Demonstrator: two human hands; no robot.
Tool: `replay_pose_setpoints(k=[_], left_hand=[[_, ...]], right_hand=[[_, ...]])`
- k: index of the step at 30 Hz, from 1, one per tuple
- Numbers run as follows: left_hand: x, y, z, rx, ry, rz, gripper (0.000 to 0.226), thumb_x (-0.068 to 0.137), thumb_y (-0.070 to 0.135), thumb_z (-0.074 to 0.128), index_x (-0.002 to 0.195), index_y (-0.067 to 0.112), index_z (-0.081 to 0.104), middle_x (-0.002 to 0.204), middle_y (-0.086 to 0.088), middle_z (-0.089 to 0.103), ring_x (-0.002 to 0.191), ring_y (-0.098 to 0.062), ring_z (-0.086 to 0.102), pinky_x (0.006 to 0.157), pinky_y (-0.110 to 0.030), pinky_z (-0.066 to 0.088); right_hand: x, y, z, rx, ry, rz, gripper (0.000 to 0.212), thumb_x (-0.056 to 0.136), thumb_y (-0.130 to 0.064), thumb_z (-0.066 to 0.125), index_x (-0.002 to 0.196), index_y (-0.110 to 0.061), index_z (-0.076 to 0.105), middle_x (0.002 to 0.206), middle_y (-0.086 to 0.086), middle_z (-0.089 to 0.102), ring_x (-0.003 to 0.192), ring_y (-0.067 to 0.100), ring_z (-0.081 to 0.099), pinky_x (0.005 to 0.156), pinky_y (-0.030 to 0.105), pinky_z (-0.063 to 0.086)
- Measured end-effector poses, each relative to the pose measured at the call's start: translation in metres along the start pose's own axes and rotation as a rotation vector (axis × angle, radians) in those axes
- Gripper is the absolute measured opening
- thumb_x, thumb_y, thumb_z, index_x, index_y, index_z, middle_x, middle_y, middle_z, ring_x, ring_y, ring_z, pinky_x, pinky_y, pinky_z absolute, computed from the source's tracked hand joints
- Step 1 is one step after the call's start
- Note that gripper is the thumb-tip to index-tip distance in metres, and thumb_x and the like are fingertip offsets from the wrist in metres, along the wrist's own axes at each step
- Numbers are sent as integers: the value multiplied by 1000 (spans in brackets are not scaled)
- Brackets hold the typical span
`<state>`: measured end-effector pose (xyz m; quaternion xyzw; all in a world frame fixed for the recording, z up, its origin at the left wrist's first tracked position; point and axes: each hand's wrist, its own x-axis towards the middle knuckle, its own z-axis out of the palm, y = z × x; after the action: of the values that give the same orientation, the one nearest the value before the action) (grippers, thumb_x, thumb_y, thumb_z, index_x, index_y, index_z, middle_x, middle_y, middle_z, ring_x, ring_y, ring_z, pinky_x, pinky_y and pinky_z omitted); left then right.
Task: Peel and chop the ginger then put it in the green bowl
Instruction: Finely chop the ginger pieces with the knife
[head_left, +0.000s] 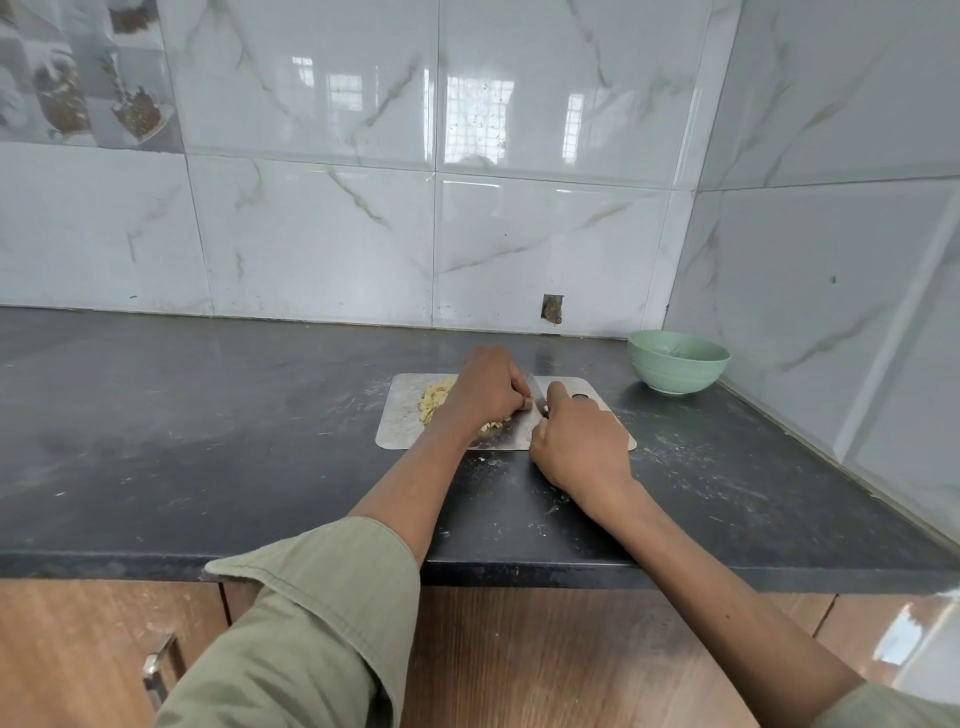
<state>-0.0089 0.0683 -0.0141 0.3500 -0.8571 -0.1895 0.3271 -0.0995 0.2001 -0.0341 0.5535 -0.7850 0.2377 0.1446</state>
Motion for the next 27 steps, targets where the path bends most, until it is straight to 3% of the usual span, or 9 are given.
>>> replay_pose_setpoints(k=[4,8,12,17,23,27], left_hand=[[2,-2,-3,-25,-6,-13,13,70,7,93,78,12,84,70,0,76,68,-10,72,74,-29,61],[5,-3,-6,-21,-29,-10,15,69,5,93,82,8,84,75,-5,78,74,-17,75,76,-35,63],[6,-4,-5,26,-39,15,14,70,6,92,82,10,84,75,-3,78,72,-12,73,74,-33,61],[4,-4,-4,13,-30,28,11,72,2,89,79,9,84,71,-3,77,53,6,59,63,-21,53],[3,-3,-2,22,-10,10,10,72,2,88,78,10,84,69,-1,76,65,-10,70,69,-30,60],[4,-4,-2,23,-23,9,11,73,3,89,79,12,84,70,-1,77,66,-11,71,69,-32,62]], right_hand=[[0,2,0,-1,2,9,26,97,-25,47,120,-13,46,104,15,62,80,31,46,65,37,34],[-3,3,-3,67,29,1,20,99,-27,45,115,-16,44,102,13,63,78,29,46,64,38,34],[-5,0,-4,65,30,-12,21,101,-26,44,118,-15,45,103,13,63,88,33,54,66,39,35],[-6,-1,-4,59,25,-11,21,101,-24,43,119,-14,45,104,14,62,90,35,55,67,40,36],[-4,1,-4,82,3,-24,16,99,-23,45,113,-16,49,101,14,62,94,35,56,67,39,36],[0,2,-5,80,-32,-34,13,96,-22,47,109,-19,48,94,11,58,85,32,50,66,38,36]])
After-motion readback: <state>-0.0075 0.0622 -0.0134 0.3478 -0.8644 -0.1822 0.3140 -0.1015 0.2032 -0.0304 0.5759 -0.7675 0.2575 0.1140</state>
